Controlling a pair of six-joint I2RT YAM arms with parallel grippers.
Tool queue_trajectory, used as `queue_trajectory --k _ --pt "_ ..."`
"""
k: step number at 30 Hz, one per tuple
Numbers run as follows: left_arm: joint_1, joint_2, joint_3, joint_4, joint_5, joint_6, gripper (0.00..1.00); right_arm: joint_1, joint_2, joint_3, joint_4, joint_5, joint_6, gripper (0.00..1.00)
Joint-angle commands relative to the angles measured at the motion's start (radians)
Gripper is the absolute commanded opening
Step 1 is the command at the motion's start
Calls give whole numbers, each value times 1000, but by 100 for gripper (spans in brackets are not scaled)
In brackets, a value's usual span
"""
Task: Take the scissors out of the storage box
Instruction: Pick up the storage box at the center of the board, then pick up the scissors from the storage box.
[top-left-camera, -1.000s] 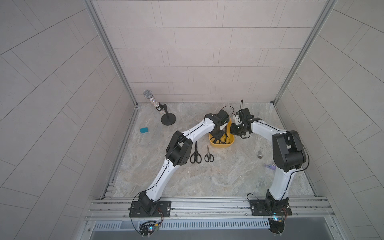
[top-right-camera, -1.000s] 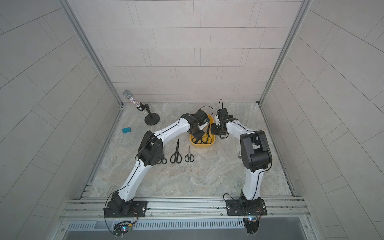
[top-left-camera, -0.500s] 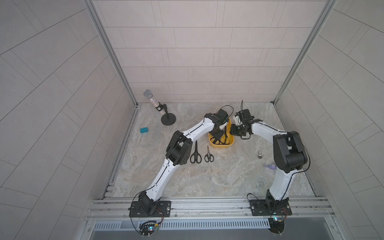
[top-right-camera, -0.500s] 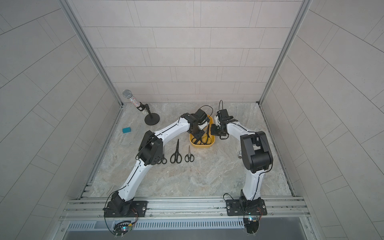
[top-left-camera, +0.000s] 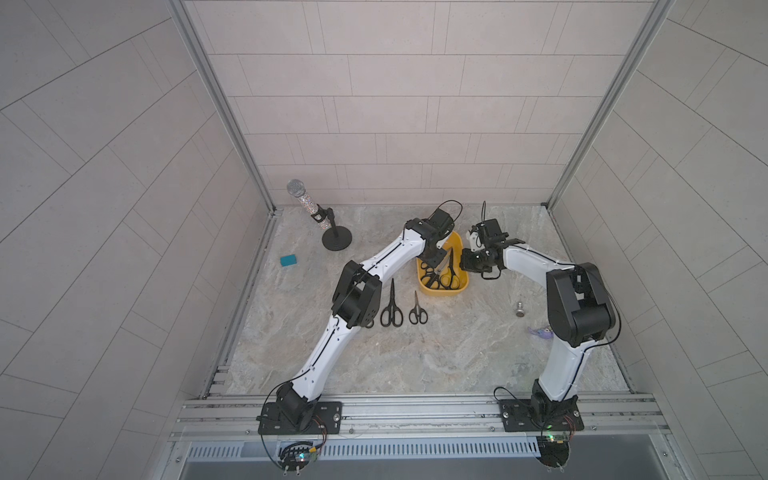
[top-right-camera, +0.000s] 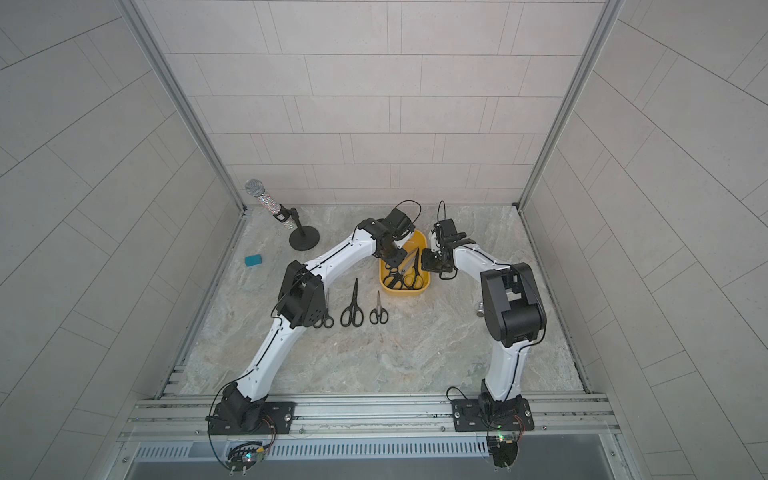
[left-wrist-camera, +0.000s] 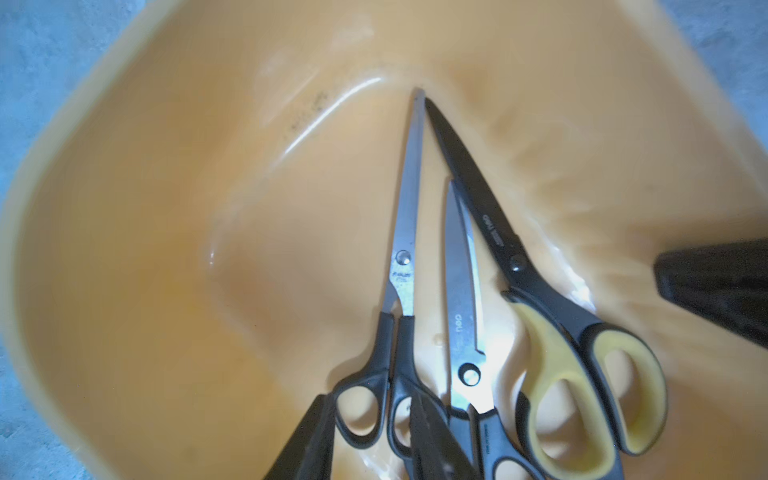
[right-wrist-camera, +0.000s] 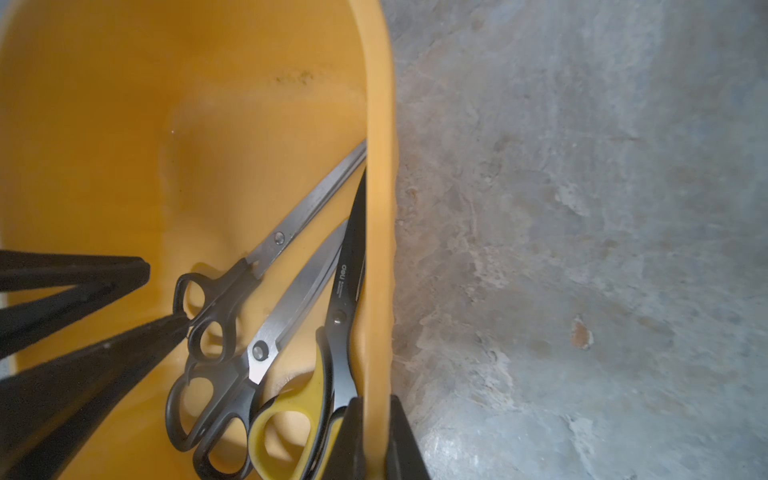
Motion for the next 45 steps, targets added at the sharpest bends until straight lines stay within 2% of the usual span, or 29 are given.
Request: queue_trajectory --k 1,10,20,24,31,37,42,45 --pt "9 -11 19 -25 17 13 37 11 -19 0 -15 6 -1 0" --pt "5 5 -17 -71 62 105 36 11 -26 24 -32 18 -3 0" --pt "-3 26 -53 -104 -66 120 36 9 -33 67 15 -14 14 0" --pt "-4 47 -53 -102 -48 116 35 10 -35 33 77 -50 56 0" --pt "-4 92 -27 -126 -97 100 33 7 -23 23 77 -52 43 0" --pt "1 104 -32 -98 -48 105 29 6 -12 21 77 -71 49 0" --pt "2 133 -2 -120 66 91 23 6 -9 22 74 -63 54 0" --pt "2 147 10 -140 88 84 20 6 -1 36 73 -63 65 0"
